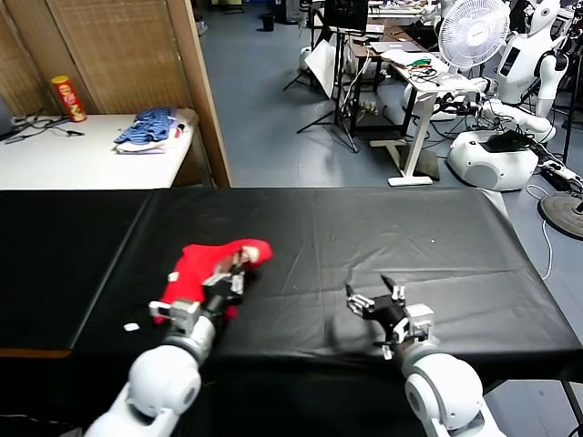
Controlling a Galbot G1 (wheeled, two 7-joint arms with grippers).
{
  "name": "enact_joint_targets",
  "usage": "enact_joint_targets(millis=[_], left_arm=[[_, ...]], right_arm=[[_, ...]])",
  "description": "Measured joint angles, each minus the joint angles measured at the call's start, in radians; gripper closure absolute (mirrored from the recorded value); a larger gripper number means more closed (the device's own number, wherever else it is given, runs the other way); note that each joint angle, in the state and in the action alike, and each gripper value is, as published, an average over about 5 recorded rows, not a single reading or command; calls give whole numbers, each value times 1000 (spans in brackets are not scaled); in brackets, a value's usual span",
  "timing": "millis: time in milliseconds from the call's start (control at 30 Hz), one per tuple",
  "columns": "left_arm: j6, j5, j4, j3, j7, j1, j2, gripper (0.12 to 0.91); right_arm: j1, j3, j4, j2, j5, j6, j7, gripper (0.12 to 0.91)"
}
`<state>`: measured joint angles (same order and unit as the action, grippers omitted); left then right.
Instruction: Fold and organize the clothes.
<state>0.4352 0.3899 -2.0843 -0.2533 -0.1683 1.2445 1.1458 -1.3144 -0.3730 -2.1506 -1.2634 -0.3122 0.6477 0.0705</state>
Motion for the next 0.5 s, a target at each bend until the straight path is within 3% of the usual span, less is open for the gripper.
enact_joint_targets(millis=[133, 333, 433, 500], left_arm=[[-25, -19, 12, 26, 50, -6, 27, 645], [-54, 10, -20, 15, 104, 11, 16, 326], [-60, 25, -44, -3, 99, 27, 3, 248], [-63, 23, -56, -16, 91, 39, -3, 237]], right_arm=[[23, 34, 25, -4, -71, 27, -7, 227], [93, 97, 95, -28, -216, 40, 49, 227], [140, 124, 148, -51, -300, 34, 77, 227], [174, 142, 189, -70, -355, 28, 88, 227]])
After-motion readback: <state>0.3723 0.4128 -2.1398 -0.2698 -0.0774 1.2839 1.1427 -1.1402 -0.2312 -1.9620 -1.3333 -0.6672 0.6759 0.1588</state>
